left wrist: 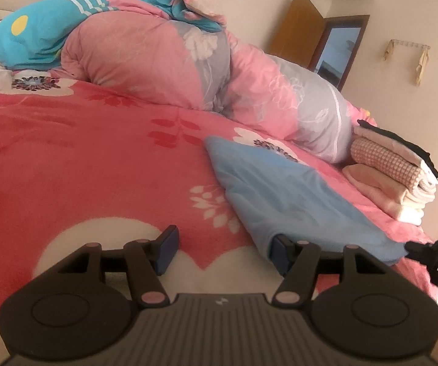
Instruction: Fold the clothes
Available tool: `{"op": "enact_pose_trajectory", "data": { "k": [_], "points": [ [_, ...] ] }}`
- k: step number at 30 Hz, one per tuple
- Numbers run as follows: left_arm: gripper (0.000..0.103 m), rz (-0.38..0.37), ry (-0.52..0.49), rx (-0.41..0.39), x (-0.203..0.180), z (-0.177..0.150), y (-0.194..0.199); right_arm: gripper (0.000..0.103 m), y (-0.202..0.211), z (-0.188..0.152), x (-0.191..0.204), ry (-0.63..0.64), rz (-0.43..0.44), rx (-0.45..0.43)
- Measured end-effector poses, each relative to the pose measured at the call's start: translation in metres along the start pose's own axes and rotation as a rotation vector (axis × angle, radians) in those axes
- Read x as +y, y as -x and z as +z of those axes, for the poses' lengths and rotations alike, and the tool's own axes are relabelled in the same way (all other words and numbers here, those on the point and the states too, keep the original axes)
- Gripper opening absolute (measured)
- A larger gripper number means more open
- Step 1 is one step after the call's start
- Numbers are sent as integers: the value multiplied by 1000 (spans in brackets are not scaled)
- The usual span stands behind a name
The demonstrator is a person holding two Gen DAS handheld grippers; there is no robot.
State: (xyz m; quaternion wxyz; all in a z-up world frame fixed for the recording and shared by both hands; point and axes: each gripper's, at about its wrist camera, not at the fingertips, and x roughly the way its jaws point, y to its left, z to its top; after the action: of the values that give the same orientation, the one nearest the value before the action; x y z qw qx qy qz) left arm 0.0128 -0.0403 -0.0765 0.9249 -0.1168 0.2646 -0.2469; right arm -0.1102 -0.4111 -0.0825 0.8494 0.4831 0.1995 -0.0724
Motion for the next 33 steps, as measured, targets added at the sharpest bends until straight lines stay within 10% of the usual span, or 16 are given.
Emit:
{"op": "enact_pose_trajectory", "data": {
  "k": [26, 33],
  "points": [
    [64, 95, -96, 14, -14, -11, 8, 3, -23, -2, -1, 185, -84, 37],
    [64, -1, 1, 39, 10, -5, 19, 3, -22, -2, -2, 202, -84, 40]
  ]
}}
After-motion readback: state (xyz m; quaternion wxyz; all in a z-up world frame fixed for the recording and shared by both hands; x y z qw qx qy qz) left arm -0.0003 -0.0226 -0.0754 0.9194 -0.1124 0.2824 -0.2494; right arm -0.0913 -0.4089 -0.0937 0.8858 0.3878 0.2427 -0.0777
